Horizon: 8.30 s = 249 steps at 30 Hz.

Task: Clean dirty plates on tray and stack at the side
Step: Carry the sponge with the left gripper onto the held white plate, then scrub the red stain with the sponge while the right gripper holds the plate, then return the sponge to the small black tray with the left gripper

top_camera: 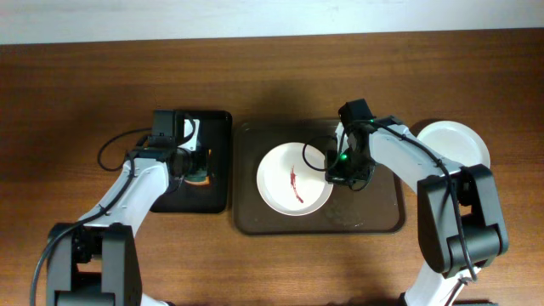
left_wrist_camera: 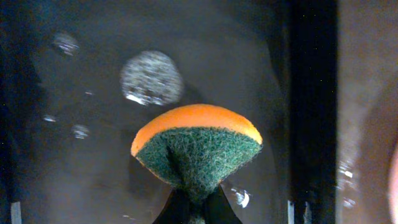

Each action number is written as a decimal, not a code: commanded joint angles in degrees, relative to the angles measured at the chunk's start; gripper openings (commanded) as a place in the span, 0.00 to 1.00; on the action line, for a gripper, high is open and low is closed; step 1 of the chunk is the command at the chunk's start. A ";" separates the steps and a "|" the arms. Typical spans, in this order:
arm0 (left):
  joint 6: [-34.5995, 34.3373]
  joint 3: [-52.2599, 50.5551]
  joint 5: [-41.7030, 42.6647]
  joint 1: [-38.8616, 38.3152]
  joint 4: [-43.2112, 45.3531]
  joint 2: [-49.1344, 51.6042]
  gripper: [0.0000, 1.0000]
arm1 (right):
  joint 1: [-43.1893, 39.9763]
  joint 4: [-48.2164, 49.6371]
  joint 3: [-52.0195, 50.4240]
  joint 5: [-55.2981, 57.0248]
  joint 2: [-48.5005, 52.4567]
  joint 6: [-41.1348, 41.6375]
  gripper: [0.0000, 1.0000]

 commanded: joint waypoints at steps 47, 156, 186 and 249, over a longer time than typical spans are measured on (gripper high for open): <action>-49.07 0.68 29.92 -24.17 22.77 14.25 0.00 | 0.04 0.98 -0.28 0.52 -1.84 -0.61 0.04; -7.65 1.64 -11.50 -8.28 1.86 -8.79 0.00 | 0.04 0.98 -0.28 0.55 -1.84 -0.61 0.04; -0.90 1.60 -14.29 -5.33 6.21 10.12 0.56 | 0.04 0.74 -0.28 0.52 -1.84 -0.61 0.04; -0.92 6.67 -12.26 -5.38 5.05 11.45 0.75 | 0.04 0.35 -0.28 0.52 -1.84 -0.61 0.04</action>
